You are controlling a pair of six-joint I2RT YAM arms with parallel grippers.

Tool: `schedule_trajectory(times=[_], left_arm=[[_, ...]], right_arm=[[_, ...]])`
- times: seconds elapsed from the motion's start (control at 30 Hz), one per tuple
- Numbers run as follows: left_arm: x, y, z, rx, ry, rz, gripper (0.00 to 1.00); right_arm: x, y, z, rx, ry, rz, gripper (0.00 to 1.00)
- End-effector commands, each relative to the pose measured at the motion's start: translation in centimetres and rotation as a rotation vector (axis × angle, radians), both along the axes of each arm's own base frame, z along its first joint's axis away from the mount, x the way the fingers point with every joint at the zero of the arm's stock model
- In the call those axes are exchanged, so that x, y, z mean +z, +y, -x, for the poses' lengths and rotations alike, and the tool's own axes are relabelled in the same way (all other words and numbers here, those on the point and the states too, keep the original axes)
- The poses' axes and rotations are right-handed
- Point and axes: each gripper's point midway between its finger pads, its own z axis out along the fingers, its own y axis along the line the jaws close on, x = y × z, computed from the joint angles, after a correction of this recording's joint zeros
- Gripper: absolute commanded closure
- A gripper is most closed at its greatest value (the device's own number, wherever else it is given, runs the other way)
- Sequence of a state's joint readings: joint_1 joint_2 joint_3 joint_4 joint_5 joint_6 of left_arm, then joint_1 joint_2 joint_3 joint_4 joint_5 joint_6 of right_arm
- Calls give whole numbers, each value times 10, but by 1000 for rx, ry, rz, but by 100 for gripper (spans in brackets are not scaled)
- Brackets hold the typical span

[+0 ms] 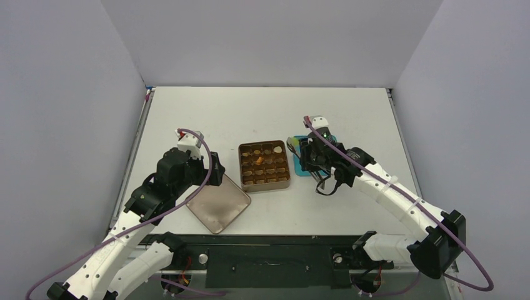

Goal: Pack the cookies

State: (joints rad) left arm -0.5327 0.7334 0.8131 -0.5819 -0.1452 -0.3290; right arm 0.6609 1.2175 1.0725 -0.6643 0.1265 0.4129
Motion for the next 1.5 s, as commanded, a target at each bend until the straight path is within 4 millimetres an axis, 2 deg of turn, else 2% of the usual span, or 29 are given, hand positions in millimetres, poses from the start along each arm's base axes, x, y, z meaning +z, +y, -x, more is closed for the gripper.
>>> schedule_trajectory(times=[0.0,0.3,0.53,0.93,1.47], left_arm=[[11,0,-4,9,-34,22,3],[11,0,-4,7,-33,22,3],[12,0,-4,6,-36,22,3],[12,-1,-3,4,-36,24,3],[12,0,-4,6,-34,21,3]], right_arm=[[30,20,2,124,-78,-7,76],[24,55,14,290,-71,59,76],[6,66,14,313,-32,101,75],[-15,68,16,316,10,123,75],[-24,68,11,285,13,130,71]])
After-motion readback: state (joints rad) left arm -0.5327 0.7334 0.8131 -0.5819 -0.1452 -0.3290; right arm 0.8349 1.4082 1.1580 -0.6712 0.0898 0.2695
